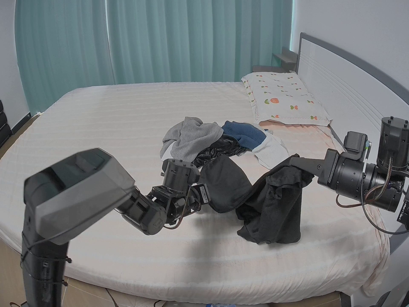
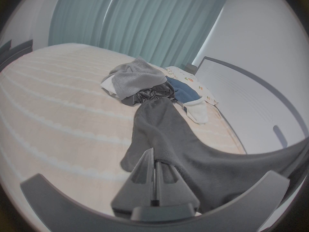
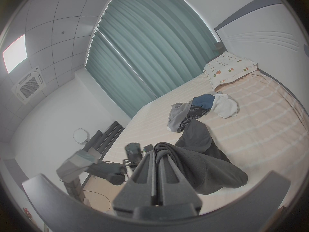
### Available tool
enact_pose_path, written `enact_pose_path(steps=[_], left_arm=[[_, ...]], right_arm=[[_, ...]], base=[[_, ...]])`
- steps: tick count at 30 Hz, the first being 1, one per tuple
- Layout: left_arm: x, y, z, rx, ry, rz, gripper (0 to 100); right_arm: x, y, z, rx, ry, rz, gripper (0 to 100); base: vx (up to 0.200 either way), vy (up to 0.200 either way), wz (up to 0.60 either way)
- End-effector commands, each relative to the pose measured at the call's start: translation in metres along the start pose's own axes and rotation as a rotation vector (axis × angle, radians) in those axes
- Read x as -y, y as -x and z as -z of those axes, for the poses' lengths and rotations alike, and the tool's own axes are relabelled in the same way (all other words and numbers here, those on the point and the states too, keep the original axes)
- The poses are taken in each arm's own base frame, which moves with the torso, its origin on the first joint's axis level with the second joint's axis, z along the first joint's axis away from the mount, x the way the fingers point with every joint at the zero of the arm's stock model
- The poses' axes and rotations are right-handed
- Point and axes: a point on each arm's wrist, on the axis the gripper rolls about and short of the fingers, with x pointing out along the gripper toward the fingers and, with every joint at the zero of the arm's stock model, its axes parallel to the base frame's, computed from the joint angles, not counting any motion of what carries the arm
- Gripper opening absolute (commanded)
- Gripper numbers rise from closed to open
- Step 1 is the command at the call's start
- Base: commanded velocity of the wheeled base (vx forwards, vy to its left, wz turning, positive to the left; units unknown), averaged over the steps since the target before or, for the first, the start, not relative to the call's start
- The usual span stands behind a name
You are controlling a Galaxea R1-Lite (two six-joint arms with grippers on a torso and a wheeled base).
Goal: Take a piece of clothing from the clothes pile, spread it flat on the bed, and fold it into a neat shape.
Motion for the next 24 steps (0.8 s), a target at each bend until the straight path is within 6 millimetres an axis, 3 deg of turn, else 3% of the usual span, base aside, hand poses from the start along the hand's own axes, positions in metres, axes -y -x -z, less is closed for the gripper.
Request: enact_pose_path(steps=[1, 6, 8, 9, 10, 12, 17, 24], left_arm=[[0.022, 0.105, -0.066, 0.096, 0.196, 0.096, 0], [0.014, 0.152, -0.083, 0.161, 0.236, 0.134, 0], [0.002, 0.176, -0.076, 0.14, 0.236, 0.149, 0], [0.002, 0.176, -0.076, 0.14, 0.236, 0.149, 0], [-0.006, 0.192, -0.068, 0.105, 0.234, 0.178, 0], [-0.012, 0.202, -0.06, 0.071, 0.236, 0.205, 0], [-0.026, 0.205, -0.04, 0.044, 0.237, 0.206, 0], [-0.034, 0.196, -0.025, 0.051, 0.304, 0.231, 0]], right_arm=[[0.011, -0.013, -0.031, 0.104, -0.003, 0.036, 0], [0.013, -0.006, -0.046, 0.213, -0.011, 0.021, 0], [0.017, -0.002, -0.046, 0.264, -0.003, 0.026, 0], [0.017, -0.002, -0.046, 0.264, -0.003, 0.026, 0], [0.021, 0.002, -0.045, 0.293, -0.003, 0.033, 0], [0.026, 0.004, -0.037, 0.277, -0.008, 0.047, 0], [0.043, -0.002, -0.001, 0.135, -0.031, 0.097, 0], [0.049, -0.012, 0.007, 0.11, -0.068, 0.114, 0]], base=[[0.0, 0.0, 0.0], [0.0, 0.0, 0.0], [0.0, 0.0, 0.0], [0.0, 0.0, 0.0], [0.0, 0.0, 0.0], [0.0, 0.0, 0.0], [0.0, 0.0, 0.0], [0.0, 0.0, 0.0]])
